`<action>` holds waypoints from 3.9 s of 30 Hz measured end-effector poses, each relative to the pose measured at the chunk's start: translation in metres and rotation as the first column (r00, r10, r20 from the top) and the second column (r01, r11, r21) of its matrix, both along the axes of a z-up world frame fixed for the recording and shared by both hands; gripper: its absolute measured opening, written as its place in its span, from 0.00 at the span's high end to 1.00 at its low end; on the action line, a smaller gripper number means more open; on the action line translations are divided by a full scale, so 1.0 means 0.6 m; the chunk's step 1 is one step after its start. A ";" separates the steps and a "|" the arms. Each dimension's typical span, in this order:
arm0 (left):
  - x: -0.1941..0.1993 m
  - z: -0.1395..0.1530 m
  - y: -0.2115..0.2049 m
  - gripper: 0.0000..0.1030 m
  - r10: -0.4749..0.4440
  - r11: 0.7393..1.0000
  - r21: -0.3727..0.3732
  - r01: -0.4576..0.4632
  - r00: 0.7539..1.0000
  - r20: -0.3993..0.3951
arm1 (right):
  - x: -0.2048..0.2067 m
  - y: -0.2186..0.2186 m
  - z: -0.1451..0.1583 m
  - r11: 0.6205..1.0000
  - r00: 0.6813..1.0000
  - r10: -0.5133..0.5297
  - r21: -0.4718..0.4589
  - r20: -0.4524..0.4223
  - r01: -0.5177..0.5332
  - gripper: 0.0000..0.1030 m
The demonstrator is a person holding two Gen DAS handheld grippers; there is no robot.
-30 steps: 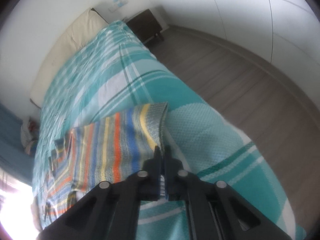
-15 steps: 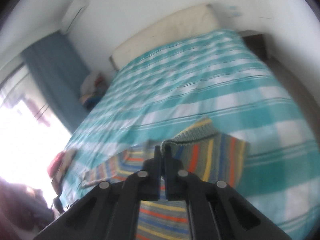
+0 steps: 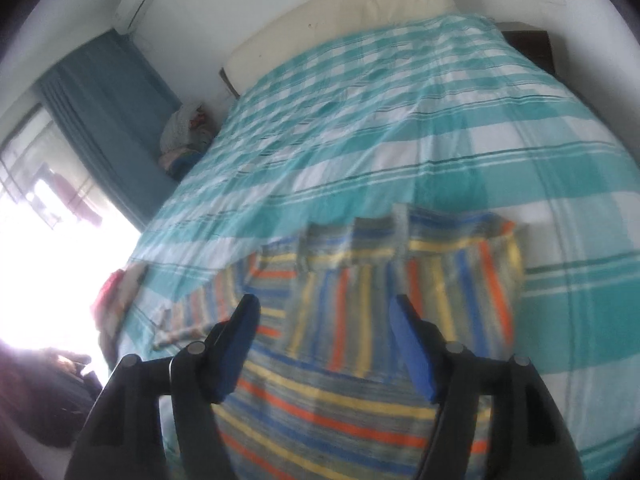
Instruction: Fold small clothes
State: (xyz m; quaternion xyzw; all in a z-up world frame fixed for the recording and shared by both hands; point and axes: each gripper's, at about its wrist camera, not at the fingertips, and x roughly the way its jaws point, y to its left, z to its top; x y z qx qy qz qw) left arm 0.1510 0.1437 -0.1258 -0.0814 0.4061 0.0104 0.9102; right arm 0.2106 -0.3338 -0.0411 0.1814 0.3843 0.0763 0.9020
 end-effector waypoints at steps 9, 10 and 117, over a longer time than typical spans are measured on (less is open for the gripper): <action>0.003 -0.026 -0.032 0.01 -0.046 0.996 0.076 0.049 0.998 -0.047 | -0.217 -0.149 -0.138 0.915 0.959 -0.280 -0.310 -0.032 0.257 0.33; 0.004 -0.030 -0.033 0.01 -0.045 0.995 0.083 0.050 0.997 -0.057 | -0.235 -0.164 -0.156 0.901 0.948 -0.316 -0.322 -0.033 0.289 0.28; 0.266 0.172 -0.352 0.18 -0.493 0.870 -0.062 0.490 0.857 -0.146 | -0.256 -0.172 -0.194 0.907 0.953 -0.303 -0.298 0.026 0.297 0.08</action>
